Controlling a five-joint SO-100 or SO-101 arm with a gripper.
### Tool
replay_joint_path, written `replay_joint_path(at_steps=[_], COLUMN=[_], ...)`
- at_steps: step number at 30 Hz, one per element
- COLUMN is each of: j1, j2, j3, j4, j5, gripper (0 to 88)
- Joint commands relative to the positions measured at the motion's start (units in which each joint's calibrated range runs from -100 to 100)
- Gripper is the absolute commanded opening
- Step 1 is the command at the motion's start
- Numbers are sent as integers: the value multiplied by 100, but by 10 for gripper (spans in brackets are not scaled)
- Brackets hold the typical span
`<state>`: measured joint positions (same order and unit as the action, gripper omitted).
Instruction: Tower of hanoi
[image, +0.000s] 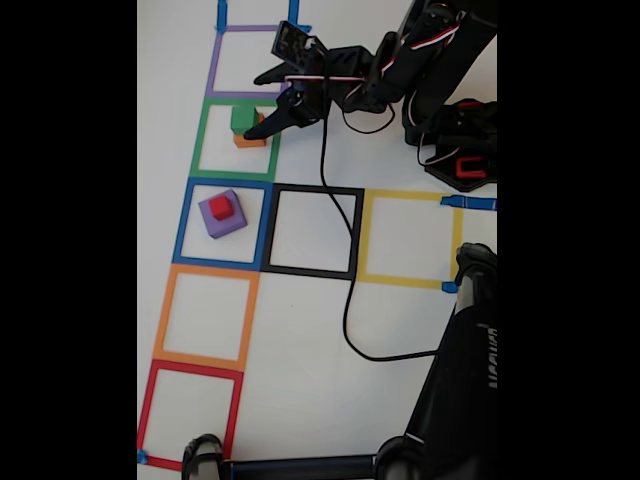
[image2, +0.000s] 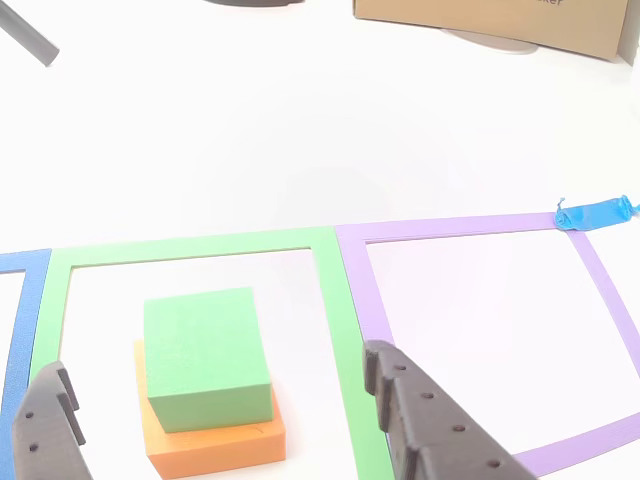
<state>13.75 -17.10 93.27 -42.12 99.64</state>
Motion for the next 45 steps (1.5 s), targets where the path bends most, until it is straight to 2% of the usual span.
replay_joint_path(at_steps=[1, 10, 35, 45], j1=[-100, -186, -522, -579], j2=[389, 1181, 1544, 1584], j3=[-382, -882, -918, -945], j4=[-339, -630, -743, -768], j5=[36, 36, 36, 36], gripper=[335, 319, 267, 222])
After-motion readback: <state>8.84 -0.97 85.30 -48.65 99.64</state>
